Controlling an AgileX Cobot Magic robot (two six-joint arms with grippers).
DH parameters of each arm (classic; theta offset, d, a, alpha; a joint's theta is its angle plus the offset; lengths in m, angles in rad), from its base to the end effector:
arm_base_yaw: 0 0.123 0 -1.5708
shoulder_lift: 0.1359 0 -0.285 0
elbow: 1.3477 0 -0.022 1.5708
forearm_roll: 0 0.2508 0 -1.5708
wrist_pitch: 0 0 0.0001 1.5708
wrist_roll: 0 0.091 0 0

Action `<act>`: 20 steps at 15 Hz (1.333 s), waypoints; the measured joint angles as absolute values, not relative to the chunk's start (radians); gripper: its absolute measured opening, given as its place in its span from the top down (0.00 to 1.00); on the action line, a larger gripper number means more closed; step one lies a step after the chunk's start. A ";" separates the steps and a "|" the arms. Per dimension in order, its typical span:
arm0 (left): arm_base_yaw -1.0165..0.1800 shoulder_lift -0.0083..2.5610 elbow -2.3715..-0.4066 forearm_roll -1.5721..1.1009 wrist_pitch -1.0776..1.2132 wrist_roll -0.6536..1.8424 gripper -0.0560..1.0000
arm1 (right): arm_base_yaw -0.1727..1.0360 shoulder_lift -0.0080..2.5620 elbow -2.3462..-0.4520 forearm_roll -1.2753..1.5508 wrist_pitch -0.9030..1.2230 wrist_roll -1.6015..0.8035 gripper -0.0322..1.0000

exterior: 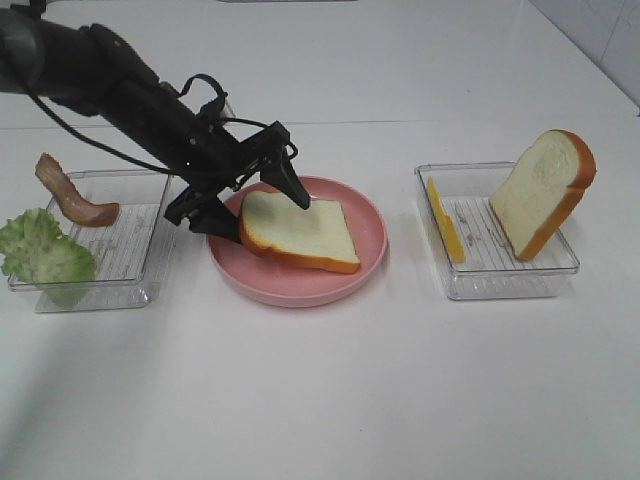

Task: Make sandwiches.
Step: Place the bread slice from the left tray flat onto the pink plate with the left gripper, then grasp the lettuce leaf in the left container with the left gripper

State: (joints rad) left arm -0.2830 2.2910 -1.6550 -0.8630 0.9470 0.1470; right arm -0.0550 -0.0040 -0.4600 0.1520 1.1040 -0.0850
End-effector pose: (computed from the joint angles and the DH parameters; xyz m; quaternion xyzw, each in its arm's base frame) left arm 0.4269 -0.1826 0.1290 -0.0324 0.9362 -0.3499 0.0103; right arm -0.0028 0.0125 0.2635 -0.0163 0.8706 0.0417 0.4900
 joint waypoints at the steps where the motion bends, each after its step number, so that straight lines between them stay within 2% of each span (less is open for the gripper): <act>1: -0.283 2.289 -1.722 -0.779 1.013 0.096 0.21 | -0.055 -0.004 -0.460 0.152 1.104 -0.085 0.14; 5: -0.283 2.289 -1.941 -0.489 1.204 -0.097 0.21 | -0.055 -0.004 -0.460 0.152 1.104 -0.085 0.14; 9: -0.283 2.225 -1.973 -0.395 1.209 -0.157 0.21 | -0.055 -0.004 -0.460 0.152 1.104 -0.085 0.14; 11: -0.283 2.130 -1.911 -0.313 1.209 -0.167 0.21 | -0.055 -0.004 -0.460 0.152 1.104 -0.085 0.14; 15: -0.258 1.905 -1.653 -0.101 1.213 -0.189 0.21 | -0.055 -0.004 -0.460 0.152 1.104 -0.085 0.14; 16: -0.219 1.852 -1.592 -0.089 1.215 -0.193 0.21 | -0.055 -0.004 -0.460 0.152 1.104 -0.085 0.14; 17: -0.123 1.807 -1.517 -0.075 1.217 -0.192 0.21 | -0.055 -0.004 -0.460 0.152 1.104 -0.085 0.14; 20: -0.024 1.810 -1.484 -0.067 1.216 -0.129 0.21 | -0.055 -0.004 -0.460 0.152 1.104 -0.085 0.14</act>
State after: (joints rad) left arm -0.0240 1.8100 -1.4840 -0.0670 1.2160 -0.1290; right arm -0.0550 -0.0040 -0.4600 0.1520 1.1040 -0.0850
